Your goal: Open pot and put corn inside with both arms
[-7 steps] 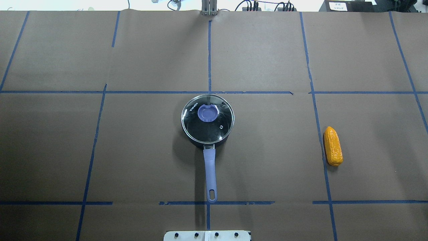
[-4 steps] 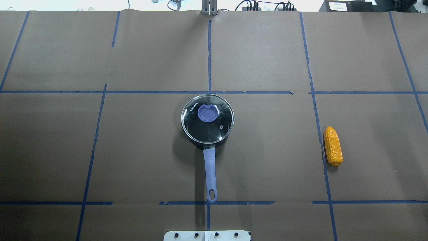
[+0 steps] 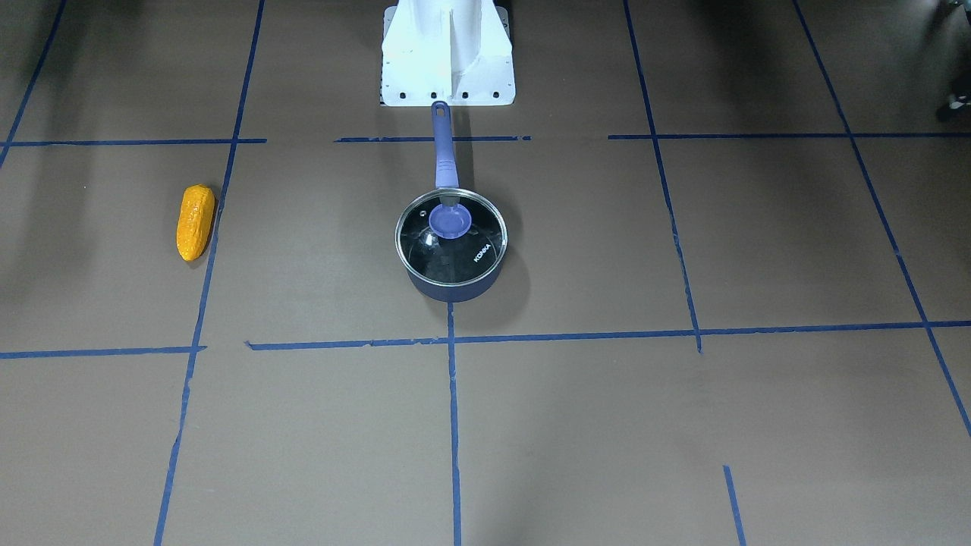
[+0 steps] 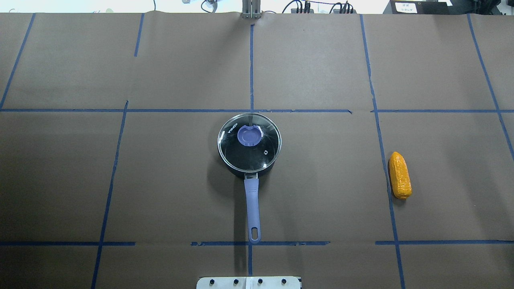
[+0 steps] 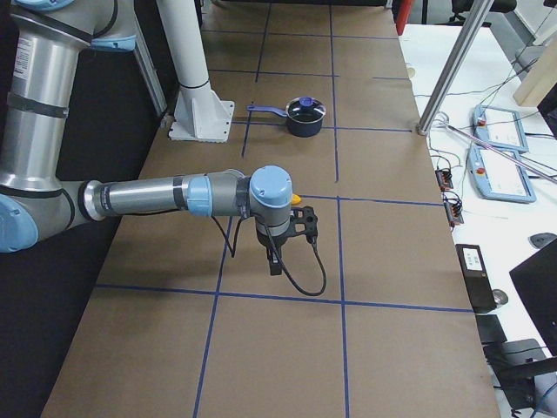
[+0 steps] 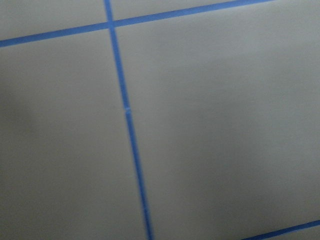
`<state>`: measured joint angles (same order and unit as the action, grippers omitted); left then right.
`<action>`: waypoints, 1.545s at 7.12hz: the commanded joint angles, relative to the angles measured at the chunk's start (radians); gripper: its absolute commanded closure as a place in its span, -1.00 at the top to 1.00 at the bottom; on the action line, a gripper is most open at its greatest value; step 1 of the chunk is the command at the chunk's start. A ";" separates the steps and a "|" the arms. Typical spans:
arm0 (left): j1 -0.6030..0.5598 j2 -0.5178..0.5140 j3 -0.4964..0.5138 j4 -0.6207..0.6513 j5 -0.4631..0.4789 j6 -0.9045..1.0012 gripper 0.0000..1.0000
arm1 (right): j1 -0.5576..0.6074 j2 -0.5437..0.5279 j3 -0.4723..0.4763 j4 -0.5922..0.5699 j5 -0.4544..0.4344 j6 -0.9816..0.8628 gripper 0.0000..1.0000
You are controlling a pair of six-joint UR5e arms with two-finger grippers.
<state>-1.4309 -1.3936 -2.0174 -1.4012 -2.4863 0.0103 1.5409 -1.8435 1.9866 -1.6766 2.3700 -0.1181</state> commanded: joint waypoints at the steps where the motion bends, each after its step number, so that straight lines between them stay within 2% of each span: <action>1: 0.200 -0.103 -0.108 -0.149 0.006 -0.500 1.00 | -0.004 0.001 0.008 0.000 0.017 0.006 0.99; 3: 0.406 -0.288 -0.158 -0.116 0.157 -0.764 1.00 | -0.004 0.001 0.008 0.000 0.026 -0.002 0.99; 4: 0.531 -0.402 -0.156 -0.041 0.232 -0.870 1.00 | -0.004 0.001 0.008 0.000 0.026 0.000 0.99; 5: 0.687 -0.551 -0.144 0.088 0.315 -0.971 1.00 | -0.004 0.001 0.008 0.000 0.026 0.001 0.99; 6: 0.770 -0.681 -0.132 0.214 0.407 -0.998 1.00 | -0.004 0.001 0.008 0.000 0.026 0.002 0.99; 7: 0.820 -0.770 -0.057 0.220 0.447 -1.019 1.00 | -0.004 0.001 0.008 0.000 0.026 0.002 0.99; 8: 0.825 -0.877 0.048 0.215 0.449 -1.088 0.99 | -0.007 0.001 0.008 0.000 0.028 0.002 0.99; 11: 0.825 -1.068 0.308 0.170 0.469 -1.098 0.99 | -0.015 0.001 0.011 0.000 0.028 0.003 0.99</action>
<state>-0.6071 -2.3877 -1.8184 -1.2004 -2.0321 -1.0812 1.5300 -1.8423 1.9960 -1.6766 2.3976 -0.1162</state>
